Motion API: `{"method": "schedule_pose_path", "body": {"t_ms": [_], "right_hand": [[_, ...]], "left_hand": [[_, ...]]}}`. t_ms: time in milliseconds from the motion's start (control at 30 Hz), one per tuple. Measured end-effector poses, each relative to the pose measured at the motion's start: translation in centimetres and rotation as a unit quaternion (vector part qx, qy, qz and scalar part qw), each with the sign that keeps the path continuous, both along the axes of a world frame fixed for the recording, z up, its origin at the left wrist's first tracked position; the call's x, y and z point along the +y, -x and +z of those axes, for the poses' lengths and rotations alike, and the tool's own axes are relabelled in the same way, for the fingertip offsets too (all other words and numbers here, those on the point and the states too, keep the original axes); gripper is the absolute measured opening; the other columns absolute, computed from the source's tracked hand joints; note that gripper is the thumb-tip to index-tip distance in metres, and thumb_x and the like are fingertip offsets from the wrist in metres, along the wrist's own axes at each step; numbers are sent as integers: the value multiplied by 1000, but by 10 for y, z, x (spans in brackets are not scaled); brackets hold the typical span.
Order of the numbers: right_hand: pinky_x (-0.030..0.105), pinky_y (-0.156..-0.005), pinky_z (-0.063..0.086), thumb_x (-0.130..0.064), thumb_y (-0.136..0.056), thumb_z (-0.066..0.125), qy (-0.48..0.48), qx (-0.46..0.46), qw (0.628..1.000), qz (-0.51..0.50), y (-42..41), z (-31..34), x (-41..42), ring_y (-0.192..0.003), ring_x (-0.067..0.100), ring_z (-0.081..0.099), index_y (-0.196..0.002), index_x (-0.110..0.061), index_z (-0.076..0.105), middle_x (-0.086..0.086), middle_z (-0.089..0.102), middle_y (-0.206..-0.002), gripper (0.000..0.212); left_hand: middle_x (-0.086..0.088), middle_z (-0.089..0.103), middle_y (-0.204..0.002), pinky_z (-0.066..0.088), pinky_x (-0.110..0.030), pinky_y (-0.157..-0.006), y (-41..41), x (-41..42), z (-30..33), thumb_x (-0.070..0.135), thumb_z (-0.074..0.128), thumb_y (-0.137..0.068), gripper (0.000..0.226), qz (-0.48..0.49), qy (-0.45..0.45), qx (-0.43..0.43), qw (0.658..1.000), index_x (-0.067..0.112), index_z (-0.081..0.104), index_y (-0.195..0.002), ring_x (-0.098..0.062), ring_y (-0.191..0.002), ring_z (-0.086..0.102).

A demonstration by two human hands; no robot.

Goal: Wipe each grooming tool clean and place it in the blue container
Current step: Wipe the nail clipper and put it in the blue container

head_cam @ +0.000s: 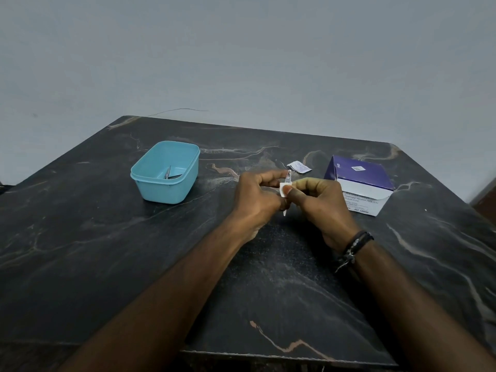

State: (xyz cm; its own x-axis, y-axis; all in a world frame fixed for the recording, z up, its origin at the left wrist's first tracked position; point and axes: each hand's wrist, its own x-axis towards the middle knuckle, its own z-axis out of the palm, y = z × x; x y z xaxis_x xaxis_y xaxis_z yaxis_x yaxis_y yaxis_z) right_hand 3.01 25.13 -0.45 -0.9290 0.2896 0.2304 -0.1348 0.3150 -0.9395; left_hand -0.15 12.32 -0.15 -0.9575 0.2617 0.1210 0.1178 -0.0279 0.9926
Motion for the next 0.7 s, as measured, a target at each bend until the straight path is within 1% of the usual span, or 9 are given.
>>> {"method": "schedule_pose_path", "body": {"t_ms": [67, 167, 267, 400, 500, 567, 633, 700], "right_hand": [[12, -44, 36, -17, -85, 73, 0, -11, 1000, -3, 0, 0, 0, -41, -1, 46, -76, 0, 71, 12, 70, -65, 19], [14, -45, 37, -13, -86, 71, 4, -8, 999, -39, 1, 1, 1, -43, 0, 46, -72, -3, 70, 0, 62, -55, 17], [19, -47, 40, -13, -87, 69, 21, 7, 998, -65, 2, 3, 2, -48, 5, 48, -70, -6, 69, 0, 60, -57, 18], [14, -42, 34, -14, -88, 69, 30, -1, 999, -35, 0, 5, 2, -40, 1, 41, -69, -5, 69, -8, 54, -45, 21], [10, -40, 32, -12, -87, 69, 21, -26, 999, 5, -3, 4, 0, -38, -1, 42, -79, 5, 71, -8, 55, -45, 19], [8, -40, 33, -11, -87, 70, 20, -32, 999, 20, -4, 5, -1, -38, -2, 45, -82, 6, 70, -9, 57, -46, 17], [9, -40, 33, -11, -86, 71, 13, -33, 999, 12, -4, 5, -1, -39, -2, 44, -80, 4, 70, -8, 56, -48, 16], [11, -40, 32, -13, -85, 72, 5, -27, 1000, -14, -2, 5, 0, -39, -1, 41, -72, 0, 69, -8, 53, -46, 18]], "left_hand": [[-9, 74, -92, 61, -49, -74, 0, -1, 1, -21, 71, -64, 56, -4, -7, -10, 1000, 6, 68, -114, -33, -83, 73], [-12, 74, -89, 61, -46, -74, -3, -2, 1, -22, 70, -66, 54, -36, -15, -33, 999, 9, 69, -111, -32, -83, 73], [-17, 73, -86, 61, -44, -73, -4, -1, 2, -22, 70, -68, 56, -64, -22, -56, 996, 8, 66, -115, -32, -78, 73], [-17, 73, -88, 61, -45, -73, -2, -1, 4, -22, 70, -68, 62, -49, -31, -64, 996, 9, 63, -121, -32, -81, 73], [-10, 74, -83, 61, -44, -72, 2, -4, 4, -22, 70, -67, 66, -33, -42, -69, 996, 7, 60, -125, -29, -78, 73], [-7, 73, -79, 61, -43, -71, 3, -5, 3, -23, 70, -67, 67, -31, -42, -74, 996, 5, 58, -127, -27, -76, 73], [-8, 74, -79, 62, -40, -69, 2, -5, 3, -23, 70, -67, 68, -34, -38, -78, 996, 5, 58, -127, -25, -73, 73], [-12, 74, -83, 62, -39, -70, 1, -4, 4, -23, 70, -68, 67, -43, -32, -81, 995, 6, 58, -127, -26, -74, 74]]}}
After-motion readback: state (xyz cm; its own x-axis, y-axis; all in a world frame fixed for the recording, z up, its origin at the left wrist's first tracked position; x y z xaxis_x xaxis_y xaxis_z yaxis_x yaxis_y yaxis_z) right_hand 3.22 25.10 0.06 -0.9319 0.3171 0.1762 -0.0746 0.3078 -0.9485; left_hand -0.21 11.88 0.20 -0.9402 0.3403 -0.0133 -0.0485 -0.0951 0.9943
